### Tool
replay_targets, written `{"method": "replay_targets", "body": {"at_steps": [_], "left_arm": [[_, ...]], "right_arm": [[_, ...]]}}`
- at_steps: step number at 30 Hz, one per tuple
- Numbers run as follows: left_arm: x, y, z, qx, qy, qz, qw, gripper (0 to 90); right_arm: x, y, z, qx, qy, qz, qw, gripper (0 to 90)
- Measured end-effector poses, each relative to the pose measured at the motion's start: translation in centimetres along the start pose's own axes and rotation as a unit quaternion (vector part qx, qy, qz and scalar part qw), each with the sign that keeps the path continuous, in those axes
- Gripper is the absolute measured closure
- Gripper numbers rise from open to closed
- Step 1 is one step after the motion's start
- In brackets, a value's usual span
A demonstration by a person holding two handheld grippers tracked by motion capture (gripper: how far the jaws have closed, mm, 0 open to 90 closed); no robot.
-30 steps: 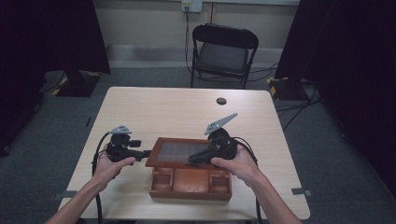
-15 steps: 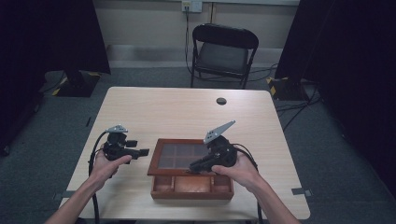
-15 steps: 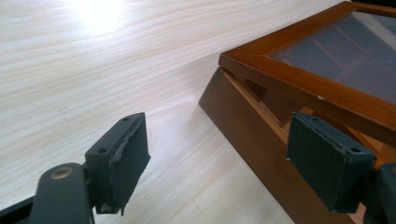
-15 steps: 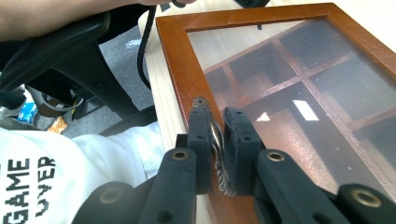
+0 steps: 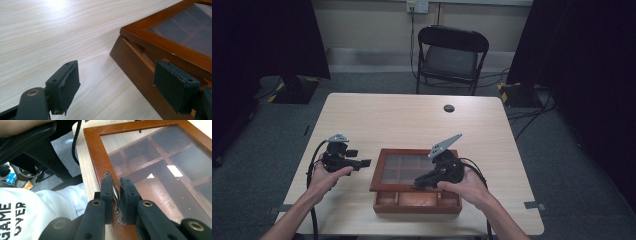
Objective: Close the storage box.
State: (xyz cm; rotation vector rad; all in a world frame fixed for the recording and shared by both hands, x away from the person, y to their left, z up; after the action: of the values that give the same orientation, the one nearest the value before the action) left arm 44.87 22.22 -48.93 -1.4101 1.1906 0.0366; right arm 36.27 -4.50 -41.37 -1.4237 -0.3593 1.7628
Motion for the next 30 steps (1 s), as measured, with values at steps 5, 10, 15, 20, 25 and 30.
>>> {"method": "replay_targets", "body": {"at_steps": [5, 10, 15, 20, 25, 30], "left_arm": [[-0.1, 0.0, 0.2, -0.003, -0.004, -0.002, 1.0, 20.6], [0.0, 0.0, -0.1, 0.001, 0.001, 0.002, 1.0, 20.6], [0.0, -0.1, -0.3, 0.006, 0.007, 0.001, 1.0, 20.5], [-0.1, -0.1, -0.3, 0.006, 0.005, 0.001, 1.0, 20.5], [-0.1, -0.1, -0.4, 0.005, 0.007, -0.001, 1.0, 20.5], [0.0, -0.1, -0.4, 0.005, 0.007, 0.002, 1.0, 20.5]], "right_arm": [[0.4, 0.5, 0.1, 0.001, 0.002, 0.007, 1.0, 81.9], [1.2, 1.0, 0.2, 0.004, 0.002, 0.015, 0.9999, 82.0], [1.7, 1.3, 0.3, 0.007, -0.002, 0.017, 0.9998, 82.2], [2.4, 1.3, 0.2, 0.009, 0.004, 0.018, 0.9998, 82.4], [3.2, 1.8, 0.1, 0.008, 0.004, 0.032, 0.9994, 82.5], [3.4, 1.9, 0.1, 0.012, 0.006, 0.034, 0.9993, 82.6]]}}
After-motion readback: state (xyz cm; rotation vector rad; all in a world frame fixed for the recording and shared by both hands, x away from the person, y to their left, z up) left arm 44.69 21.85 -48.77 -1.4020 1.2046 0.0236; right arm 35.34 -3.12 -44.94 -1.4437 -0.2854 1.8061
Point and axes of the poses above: each handheld gripper's, and its own axes: x roughly forward along the jaws, y roughly out of its underside, z roughly to its left, the point moved 7 cm from there along x, roughly forward along the jaws, and after that the axes turned 1 degree about -x, right-handed, at the moved point
